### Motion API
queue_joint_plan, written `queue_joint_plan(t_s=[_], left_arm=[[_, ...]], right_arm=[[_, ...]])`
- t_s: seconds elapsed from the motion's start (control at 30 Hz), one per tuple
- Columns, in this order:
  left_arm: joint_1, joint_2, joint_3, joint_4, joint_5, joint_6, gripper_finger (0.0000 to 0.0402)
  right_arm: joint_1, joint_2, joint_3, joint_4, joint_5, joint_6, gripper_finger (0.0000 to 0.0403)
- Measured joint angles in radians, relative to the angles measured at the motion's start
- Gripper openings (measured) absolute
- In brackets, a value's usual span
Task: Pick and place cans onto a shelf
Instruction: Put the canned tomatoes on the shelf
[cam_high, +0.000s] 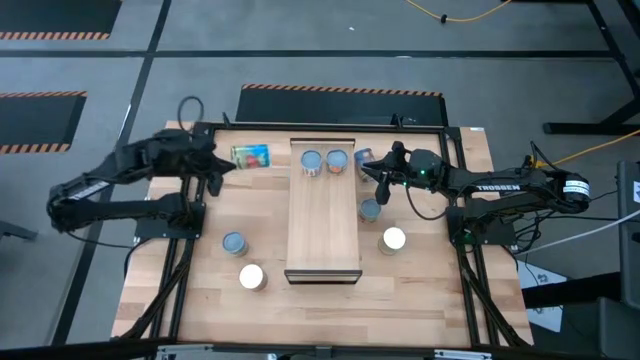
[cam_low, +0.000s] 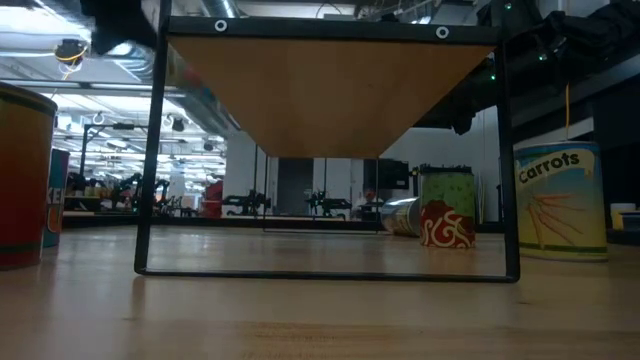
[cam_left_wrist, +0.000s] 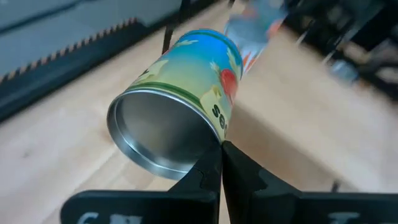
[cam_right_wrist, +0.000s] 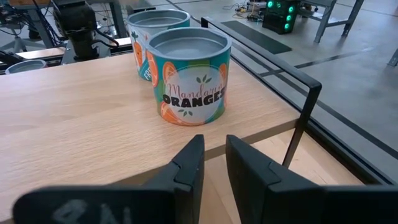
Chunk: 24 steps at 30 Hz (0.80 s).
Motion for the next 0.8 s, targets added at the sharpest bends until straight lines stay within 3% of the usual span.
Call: queue_joint_plan(t_s=[0.23, 0.53, 0.8], left_arm=[[-0.086, 0.078, 0.163, -0.003, -0.066, -0.002, 0.0000], [-0.209, 0.280, 0.293, -0.007, -0.071, 0.003, 0.0000], [-0.369, 0.480, 0.483, -0.036, -0.065, -0.003, 0.0000]], right_arm=[[0.000, 0.000, 0.000, 0.000, 0.000, 0.000, 0.0072], [0.000, 0.000, 0.000, 0.000, 0.000, 0.000, 0.0072], [0.000, 0.000, 0.000, 0.000, 0.000, -0.002, 0.0072]])
